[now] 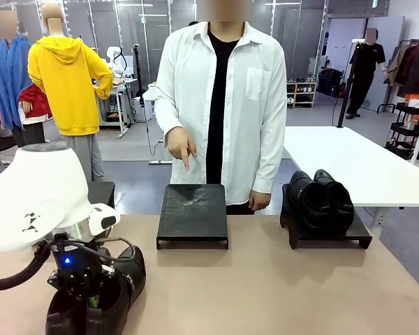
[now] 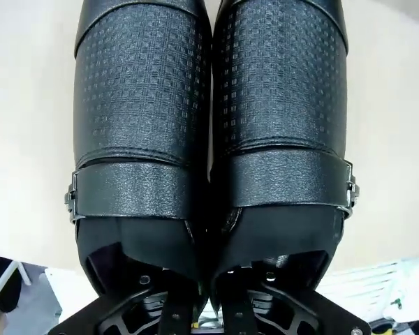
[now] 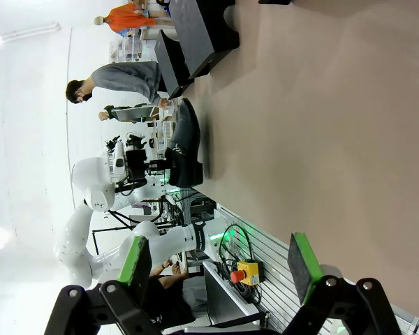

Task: Place the shoes on the stand as instructed by the person.
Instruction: Pick up another pair of Shoes and place it on the Shoes Stand indicated by the person.

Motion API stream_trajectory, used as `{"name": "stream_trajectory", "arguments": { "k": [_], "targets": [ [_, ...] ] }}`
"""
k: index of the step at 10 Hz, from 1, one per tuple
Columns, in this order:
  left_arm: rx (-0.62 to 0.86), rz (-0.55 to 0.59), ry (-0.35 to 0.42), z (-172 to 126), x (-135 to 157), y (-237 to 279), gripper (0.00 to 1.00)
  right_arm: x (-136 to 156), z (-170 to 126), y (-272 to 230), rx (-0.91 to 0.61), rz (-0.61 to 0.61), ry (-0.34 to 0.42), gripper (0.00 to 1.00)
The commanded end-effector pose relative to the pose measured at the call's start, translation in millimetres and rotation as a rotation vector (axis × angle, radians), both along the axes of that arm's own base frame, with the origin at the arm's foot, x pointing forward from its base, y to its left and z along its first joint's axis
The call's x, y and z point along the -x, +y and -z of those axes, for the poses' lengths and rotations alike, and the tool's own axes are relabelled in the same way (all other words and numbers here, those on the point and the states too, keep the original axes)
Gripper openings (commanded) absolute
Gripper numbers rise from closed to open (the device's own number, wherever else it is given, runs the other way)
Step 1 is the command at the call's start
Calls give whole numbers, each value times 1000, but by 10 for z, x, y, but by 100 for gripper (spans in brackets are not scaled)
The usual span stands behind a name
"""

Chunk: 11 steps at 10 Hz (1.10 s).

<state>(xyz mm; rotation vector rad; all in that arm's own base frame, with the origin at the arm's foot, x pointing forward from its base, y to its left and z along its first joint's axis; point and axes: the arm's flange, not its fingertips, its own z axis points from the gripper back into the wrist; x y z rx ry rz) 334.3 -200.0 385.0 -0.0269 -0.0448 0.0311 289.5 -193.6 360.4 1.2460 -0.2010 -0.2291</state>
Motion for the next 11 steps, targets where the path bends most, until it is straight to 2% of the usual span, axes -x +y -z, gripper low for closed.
{"name": "stream_trajectory", "arguments": {
  "k": [1,6,11],
  "targets": [
    [-22,18,-50,-243,102,77,0,21,0,2,14,2,-9,100],
    [-17,68,-112,-759,-286,-440,0,21,0,2,14,2,-9,100],
    [-39,140,-181,-1099,-908,-1020,0,21,0,2,14,2,-9,100]
  ]
}}
